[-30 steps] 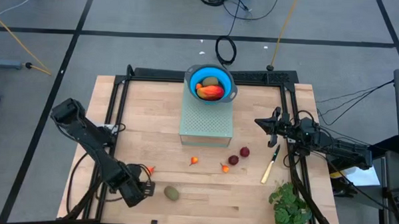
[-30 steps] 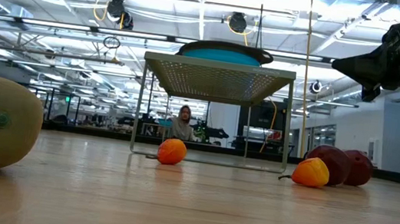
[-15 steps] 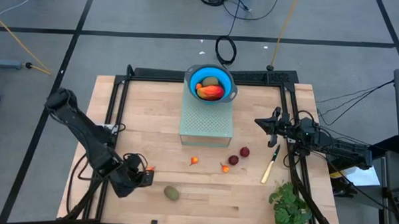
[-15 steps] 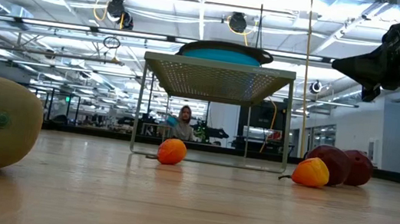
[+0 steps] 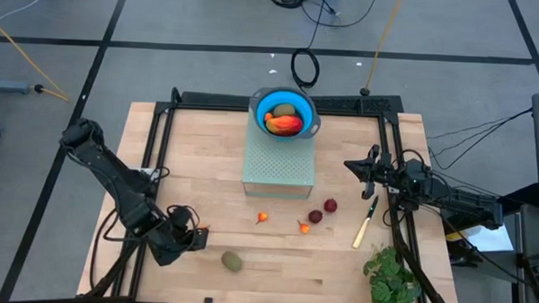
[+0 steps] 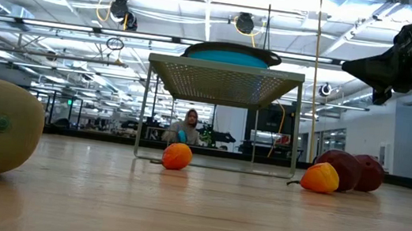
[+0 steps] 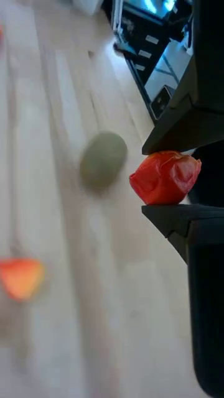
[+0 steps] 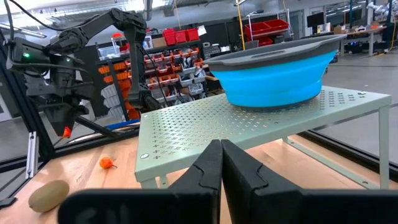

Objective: Pick & Place Fruit
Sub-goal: Put the pear into the blue strainer bowl on the shelf

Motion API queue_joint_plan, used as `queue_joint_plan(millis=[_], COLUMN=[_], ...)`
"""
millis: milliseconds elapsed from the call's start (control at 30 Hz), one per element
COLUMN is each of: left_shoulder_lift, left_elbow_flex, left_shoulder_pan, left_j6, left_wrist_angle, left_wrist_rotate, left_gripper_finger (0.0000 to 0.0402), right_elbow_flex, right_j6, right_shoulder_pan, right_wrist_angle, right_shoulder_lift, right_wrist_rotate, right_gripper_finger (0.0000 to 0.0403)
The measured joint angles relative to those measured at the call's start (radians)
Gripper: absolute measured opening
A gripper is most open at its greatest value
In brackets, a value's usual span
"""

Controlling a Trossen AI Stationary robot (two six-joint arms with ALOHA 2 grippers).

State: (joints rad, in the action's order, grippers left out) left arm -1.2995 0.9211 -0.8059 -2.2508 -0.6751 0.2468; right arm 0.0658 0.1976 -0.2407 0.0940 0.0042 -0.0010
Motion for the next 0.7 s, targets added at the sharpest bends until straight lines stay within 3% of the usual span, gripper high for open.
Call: queue_joint_plan(millis=[300,700], left_shoulder_lift=[0.000,0.000], left_elbow_flex=[0.001,0.001], left_shoulder_pan=[0.022,0.132], left_j6=[0.417,0.992], left_wrist_angle=[0.079,0.230], left_wrist_rotate=[0.305,0.385], left_gripper_finger=[0.0117,0.0117], right_elbow_flex=[0.000,0.000], right_j6=[0.000,0.000], right_shoulder_pan=[0.000,0.000], right_wrist_angle=[0.000,0.000], right_shoulder_lift=[0.000,0.000], right_wrist_rotate=[0.000,0.000], right_gripper_finger=[0.0000,0.0000])
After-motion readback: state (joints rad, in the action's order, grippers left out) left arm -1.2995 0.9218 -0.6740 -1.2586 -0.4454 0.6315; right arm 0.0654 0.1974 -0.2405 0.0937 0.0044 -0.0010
